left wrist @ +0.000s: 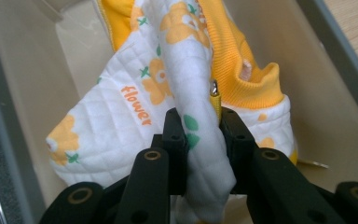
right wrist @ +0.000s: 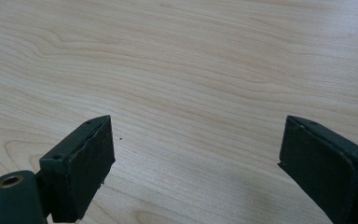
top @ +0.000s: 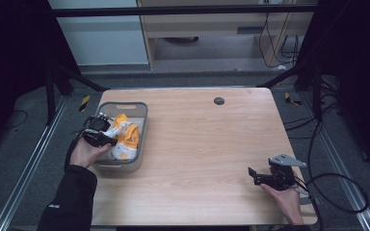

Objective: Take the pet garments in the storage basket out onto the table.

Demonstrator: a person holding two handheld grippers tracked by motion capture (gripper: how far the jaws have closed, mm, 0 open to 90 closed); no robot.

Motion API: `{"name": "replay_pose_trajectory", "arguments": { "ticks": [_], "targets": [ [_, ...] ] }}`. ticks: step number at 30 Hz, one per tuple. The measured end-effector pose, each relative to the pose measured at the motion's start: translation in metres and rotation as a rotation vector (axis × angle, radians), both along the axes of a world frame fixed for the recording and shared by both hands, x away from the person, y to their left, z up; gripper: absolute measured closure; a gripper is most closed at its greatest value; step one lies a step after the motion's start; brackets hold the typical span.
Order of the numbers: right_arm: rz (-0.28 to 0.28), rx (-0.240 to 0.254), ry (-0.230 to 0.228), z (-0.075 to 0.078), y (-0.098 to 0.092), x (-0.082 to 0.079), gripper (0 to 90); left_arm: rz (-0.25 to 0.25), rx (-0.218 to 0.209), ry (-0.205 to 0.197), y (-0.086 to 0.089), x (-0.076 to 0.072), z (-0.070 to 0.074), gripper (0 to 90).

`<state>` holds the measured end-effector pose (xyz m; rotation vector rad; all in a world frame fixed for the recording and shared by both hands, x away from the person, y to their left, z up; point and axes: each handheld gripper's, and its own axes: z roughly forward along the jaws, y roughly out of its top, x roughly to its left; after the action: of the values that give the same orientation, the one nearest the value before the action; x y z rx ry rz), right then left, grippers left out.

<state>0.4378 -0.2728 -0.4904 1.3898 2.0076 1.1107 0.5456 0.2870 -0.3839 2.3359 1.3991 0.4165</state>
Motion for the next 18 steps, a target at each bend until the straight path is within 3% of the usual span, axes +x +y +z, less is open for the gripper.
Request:
{"name": "replay_pose_trajectory", "arguments": {
  "ticks": [18],
  "targets": [
    [-0.004, -0.001, -0.014, 0.001, -0.001, 0.0, 9.8, -0.009, -0.019, -0.084, 0.005, -0.012, 0.039, 74.8]
  ]
}}
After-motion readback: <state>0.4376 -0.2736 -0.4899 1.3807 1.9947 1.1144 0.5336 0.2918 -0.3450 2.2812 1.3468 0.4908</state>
